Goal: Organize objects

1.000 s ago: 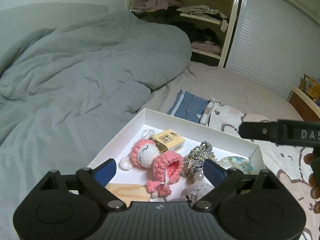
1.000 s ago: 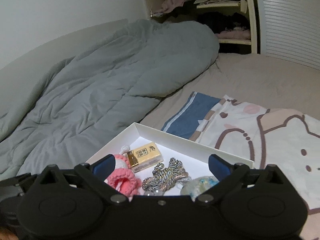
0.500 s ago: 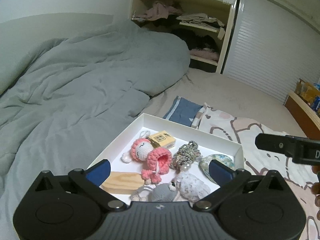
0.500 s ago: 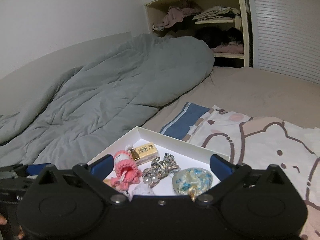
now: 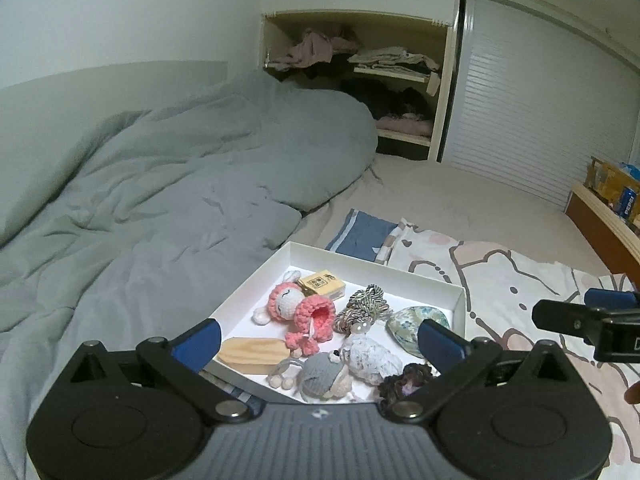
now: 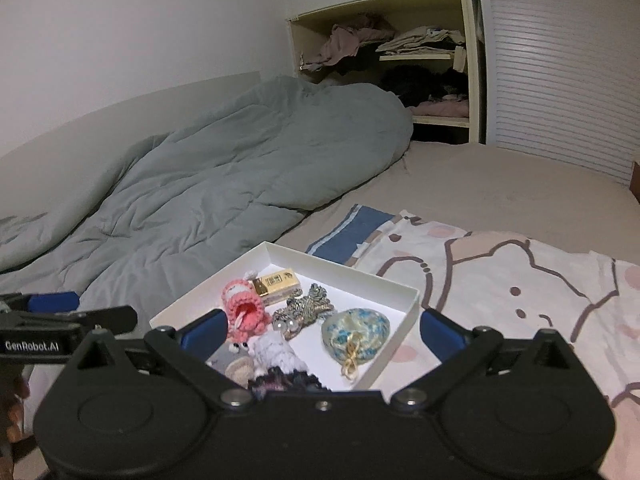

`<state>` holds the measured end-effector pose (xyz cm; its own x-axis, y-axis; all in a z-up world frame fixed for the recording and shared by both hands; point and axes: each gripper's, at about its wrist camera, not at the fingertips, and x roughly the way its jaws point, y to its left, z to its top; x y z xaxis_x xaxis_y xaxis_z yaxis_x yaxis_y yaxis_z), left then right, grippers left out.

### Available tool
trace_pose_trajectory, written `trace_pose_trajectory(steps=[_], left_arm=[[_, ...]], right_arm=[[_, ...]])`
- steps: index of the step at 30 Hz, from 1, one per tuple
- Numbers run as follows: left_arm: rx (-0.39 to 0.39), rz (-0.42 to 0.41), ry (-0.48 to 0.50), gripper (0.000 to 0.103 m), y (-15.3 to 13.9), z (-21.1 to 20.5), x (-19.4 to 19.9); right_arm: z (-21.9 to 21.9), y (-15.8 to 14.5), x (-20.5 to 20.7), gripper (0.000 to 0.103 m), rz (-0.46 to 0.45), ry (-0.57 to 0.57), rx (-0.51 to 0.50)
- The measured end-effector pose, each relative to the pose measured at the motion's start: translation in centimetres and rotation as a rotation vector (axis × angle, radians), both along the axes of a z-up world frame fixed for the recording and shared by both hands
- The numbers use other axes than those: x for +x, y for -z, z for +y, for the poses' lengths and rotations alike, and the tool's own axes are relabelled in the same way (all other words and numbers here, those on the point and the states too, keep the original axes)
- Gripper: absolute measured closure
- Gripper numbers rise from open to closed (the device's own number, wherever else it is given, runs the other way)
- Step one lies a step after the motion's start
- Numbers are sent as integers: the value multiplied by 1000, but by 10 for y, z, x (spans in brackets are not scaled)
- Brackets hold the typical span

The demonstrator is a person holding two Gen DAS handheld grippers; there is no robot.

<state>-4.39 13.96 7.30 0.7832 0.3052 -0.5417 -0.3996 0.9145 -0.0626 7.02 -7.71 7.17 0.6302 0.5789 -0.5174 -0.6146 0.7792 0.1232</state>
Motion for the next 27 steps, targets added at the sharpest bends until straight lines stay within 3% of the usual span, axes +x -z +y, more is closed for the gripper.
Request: trace_pose_trajectory(steps=[13, 27], left_arm=[[55, 2, -11, 0, -8, -33, -36], [4, 16, -8, 0, 5, -59, -66]], right_arm=[[-43, -7, -27, 0, -26, 2, -5], [-75, 4, -50, 0, -31, -19, -27]])
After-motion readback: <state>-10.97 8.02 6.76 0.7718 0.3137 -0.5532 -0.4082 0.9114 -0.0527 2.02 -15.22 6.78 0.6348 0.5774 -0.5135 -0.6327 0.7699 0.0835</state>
